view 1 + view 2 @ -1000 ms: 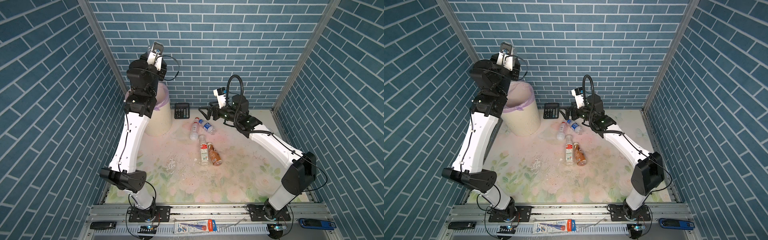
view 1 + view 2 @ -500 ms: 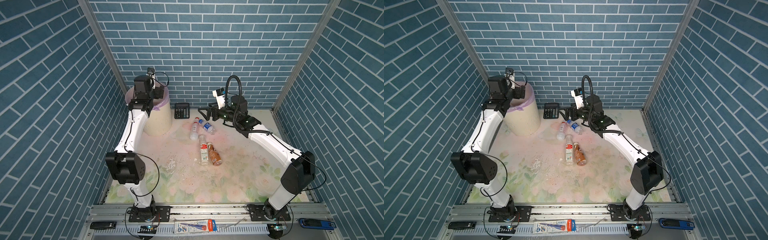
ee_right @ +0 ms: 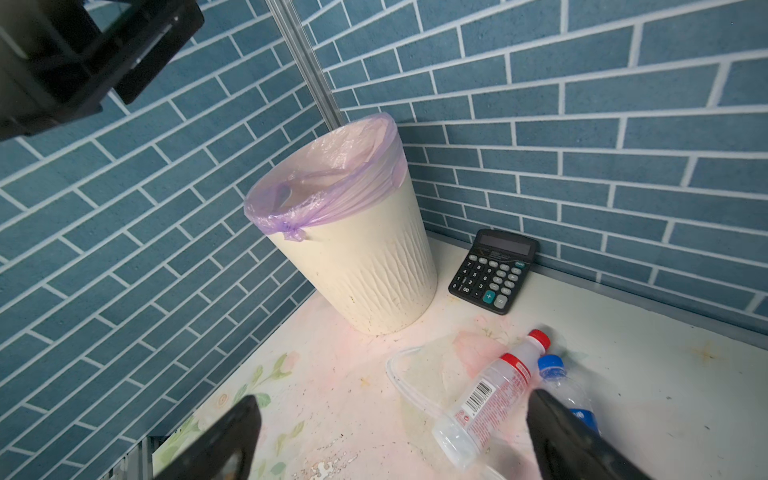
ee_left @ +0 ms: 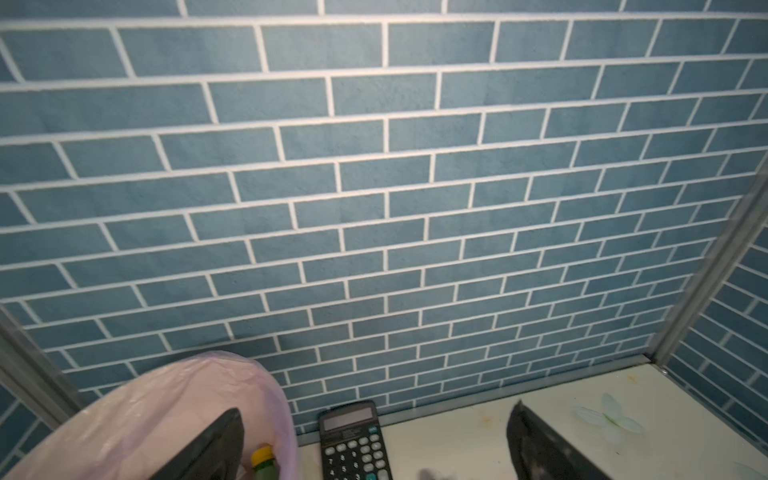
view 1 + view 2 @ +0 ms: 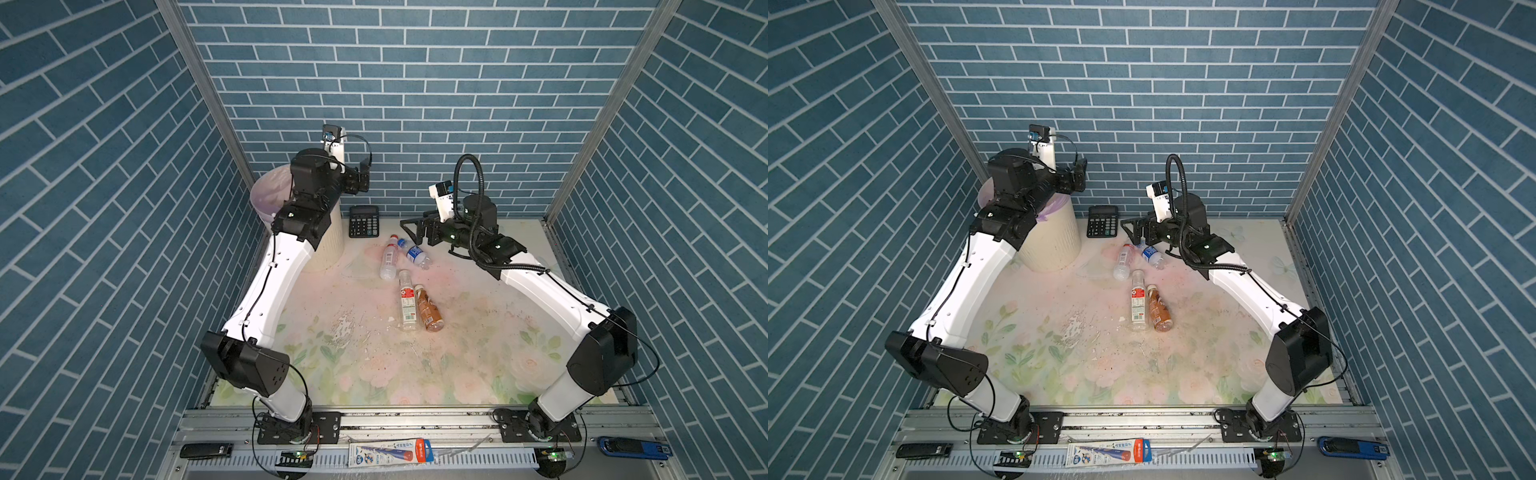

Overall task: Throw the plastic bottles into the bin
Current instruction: 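Open the left gripper above the bin to drop the red-labelled bottle, then lower the right gripper to the brown Nescafe bottle while the left gripper returns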

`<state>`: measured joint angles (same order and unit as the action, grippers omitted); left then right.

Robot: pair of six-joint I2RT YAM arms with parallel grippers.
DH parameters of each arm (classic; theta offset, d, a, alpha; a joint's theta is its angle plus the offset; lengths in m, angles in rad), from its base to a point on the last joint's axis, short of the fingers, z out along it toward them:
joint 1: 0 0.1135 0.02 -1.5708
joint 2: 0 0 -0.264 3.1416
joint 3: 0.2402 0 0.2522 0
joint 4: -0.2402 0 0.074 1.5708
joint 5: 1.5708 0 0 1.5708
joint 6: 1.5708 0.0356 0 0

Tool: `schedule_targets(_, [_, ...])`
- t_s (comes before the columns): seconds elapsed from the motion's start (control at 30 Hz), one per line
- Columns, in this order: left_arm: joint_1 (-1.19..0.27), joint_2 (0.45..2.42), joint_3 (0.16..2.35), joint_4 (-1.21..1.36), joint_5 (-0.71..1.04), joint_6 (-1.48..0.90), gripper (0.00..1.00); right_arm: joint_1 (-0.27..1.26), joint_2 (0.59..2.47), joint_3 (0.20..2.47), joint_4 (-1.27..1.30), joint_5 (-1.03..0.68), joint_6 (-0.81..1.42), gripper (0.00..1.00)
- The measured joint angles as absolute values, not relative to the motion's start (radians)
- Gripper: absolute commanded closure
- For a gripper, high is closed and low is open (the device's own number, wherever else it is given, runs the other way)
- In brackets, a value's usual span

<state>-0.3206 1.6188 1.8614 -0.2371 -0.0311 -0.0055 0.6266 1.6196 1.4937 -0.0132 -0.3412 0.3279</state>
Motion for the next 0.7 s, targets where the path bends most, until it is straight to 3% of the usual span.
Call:
schedule_targets(0.3, [-0.439,1.612,1.767,-0.267,-0.015,-0.116,0.01,0.626,1.535,1.417,-0.093,-0.251,0.324,0.01])
schedule_targets(0.7, [-0.518,1.505,1.442,-0.218,0.028,-0.334,0.01,0.622,1.436,1.245,-0.189,-0.118,0.324,0.01])
